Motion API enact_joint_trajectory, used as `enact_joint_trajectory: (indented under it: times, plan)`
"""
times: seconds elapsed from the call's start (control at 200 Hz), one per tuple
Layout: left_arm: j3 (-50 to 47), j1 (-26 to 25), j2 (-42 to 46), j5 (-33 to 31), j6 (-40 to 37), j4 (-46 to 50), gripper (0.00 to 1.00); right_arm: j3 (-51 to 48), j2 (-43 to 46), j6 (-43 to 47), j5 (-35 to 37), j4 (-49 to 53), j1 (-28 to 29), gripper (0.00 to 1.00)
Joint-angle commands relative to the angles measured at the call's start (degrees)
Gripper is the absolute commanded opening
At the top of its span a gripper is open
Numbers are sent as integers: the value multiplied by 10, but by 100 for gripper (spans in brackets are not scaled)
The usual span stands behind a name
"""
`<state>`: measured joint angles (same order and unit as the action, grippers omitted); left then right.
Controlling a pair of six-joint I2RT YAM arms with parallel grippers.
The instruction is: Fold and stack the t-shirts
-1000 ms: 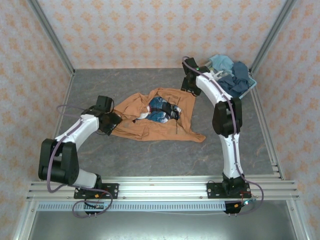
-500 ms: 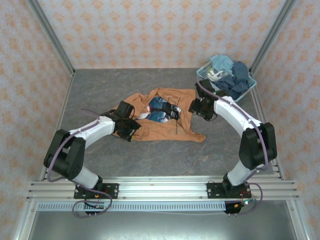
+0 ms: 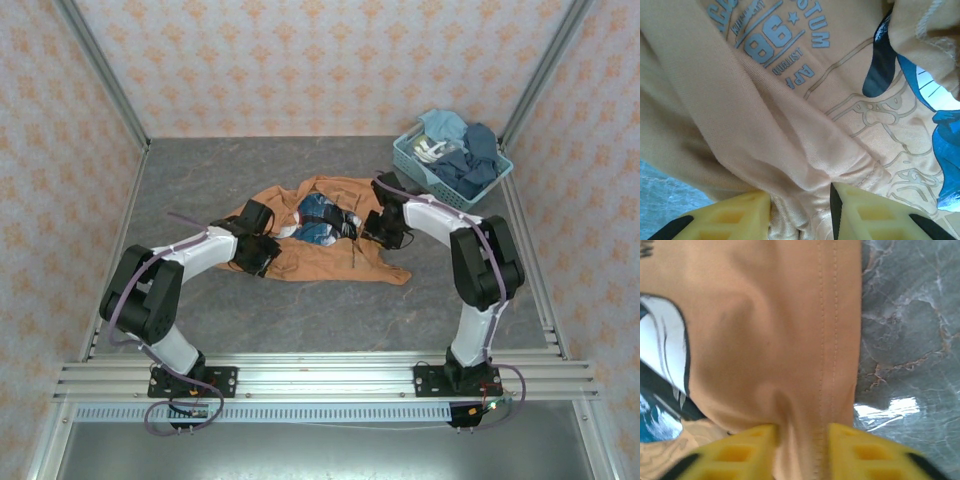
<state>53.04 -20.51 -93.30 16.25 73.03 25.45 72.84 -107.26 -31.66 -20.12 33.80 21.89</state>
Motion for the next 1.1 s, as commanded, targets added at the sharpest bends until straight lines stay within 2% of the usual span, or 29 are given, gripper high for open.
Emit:
enact_joint_trajectory:
  times: [0.0, 0.085, 0.27, 0.49, 0.61, 0.681, 0.786, 1.096]
  plan:
    - [14, 6, 6, -24, -12, 13, 36, 30, -8, -23, 48, 8, -11, 10]
    - [11, 8, 15, -27, -16, 21, 35, 41, -3, -14, 80, 26, -28, 0]
    - [9, 10, 40, -30, -17, 37, 35, 76, -2, 28, 111, 58, -67, 0]
    - [12, 9, 62, -16, -1, 45, 44, 136, -54, 64, 132, 130, -106, 0]
    - [9, 7, 60, 0, 22, 31, 45, 136, -63, 75, 143, 141, -109, 32]
    - [14, 3, 54, 6, 32, 30, 44, 118, -43, 72, 146, 130, -109, 43]
    - [18, -6, 40, 16, 49, 33, 44, 89, 1, 66, 151, 121, -109, 48]
    - [35, -33, -3, 13, 69, 18, 39, 4, 104, 62, 138, 121, -104, 49]
